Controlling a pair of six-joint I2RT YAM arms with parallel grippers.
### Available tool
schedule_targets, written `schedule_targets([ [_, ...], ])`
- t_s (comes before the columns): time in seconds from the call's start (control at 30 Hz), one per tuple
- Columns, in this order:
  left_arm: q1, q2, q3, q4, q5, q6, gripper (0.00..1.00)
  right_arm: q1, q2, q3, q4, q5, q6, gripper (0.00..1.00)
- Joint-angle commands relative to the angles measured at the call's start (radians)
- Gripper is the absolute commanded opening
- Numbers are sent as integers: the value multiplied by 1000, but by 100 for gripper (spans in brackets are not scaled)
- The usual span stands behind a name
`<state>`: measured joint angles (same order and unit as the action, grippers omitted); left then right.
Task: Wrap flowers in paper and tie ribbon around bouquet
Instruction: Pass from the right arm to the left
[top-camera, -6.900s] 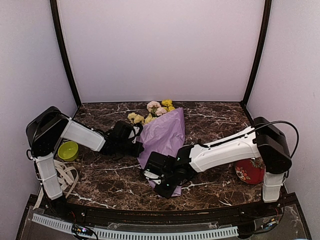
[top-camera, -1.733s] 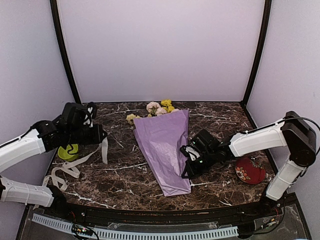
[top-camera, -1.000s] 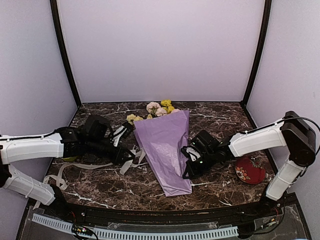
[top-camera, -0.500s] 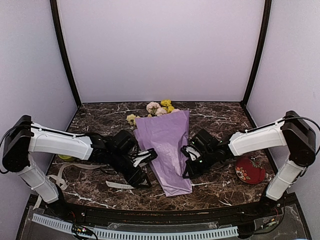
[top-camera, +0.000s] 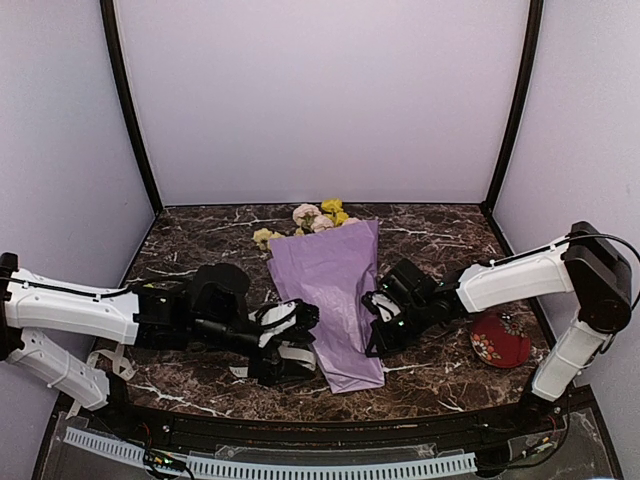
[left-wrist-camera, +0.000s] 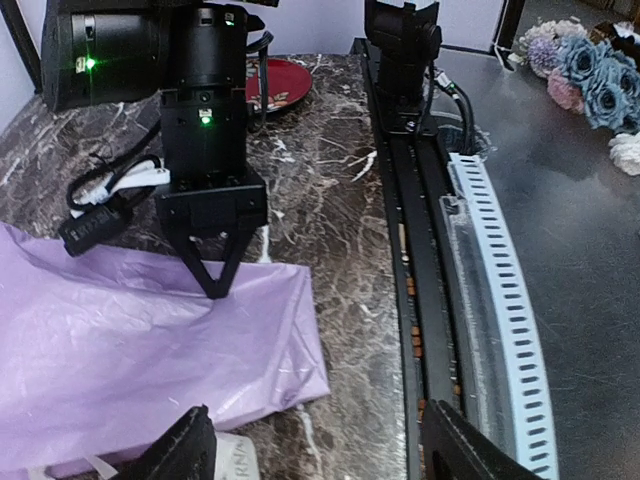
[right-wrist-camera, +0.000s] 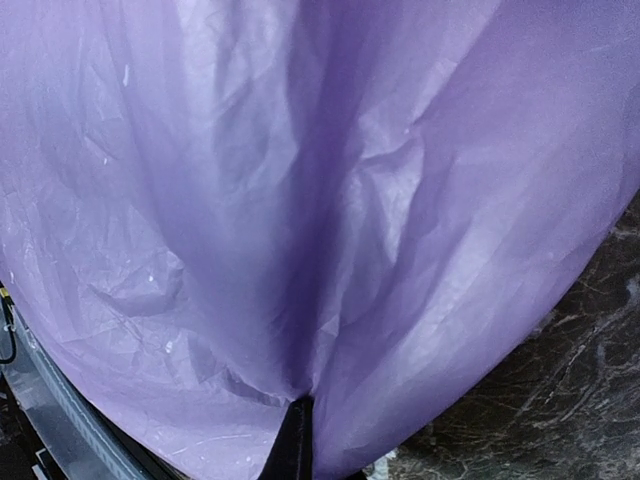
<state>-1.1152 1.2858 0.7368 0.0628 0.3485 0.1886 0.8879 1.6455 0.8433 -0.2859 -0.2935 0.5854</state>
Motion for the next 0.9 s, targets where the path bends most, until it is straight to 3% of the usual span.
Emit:
schedule_targets([
  [0.0, -27, 111, 28, 104, -135, 167, 73, 13, 3, 22, 17, 10, 7, 0],
  [0.13, -37, 235, 52, 99, -169, 230, 75, 17, -3, 21, 16, 7, 14, 0],
  [0.47, -87, 376, 85, 43, -244, 466, 77, 22, -11, 14, 24, 3, 29, 0],
  [0.67, -103, 445, 97, 110, -364, 542, 72, 23, -22, 13, 22, -4, 36, 0],
  [0.8, -103, 476, 102, 114, -427, 561, 61, 23, -26, 10, 24, -19, 39, 0],
  [0.87, -103, 483, 99, 117, -459, 556, 45, 24, -28, 7, 23, -20, 39, 0],
])
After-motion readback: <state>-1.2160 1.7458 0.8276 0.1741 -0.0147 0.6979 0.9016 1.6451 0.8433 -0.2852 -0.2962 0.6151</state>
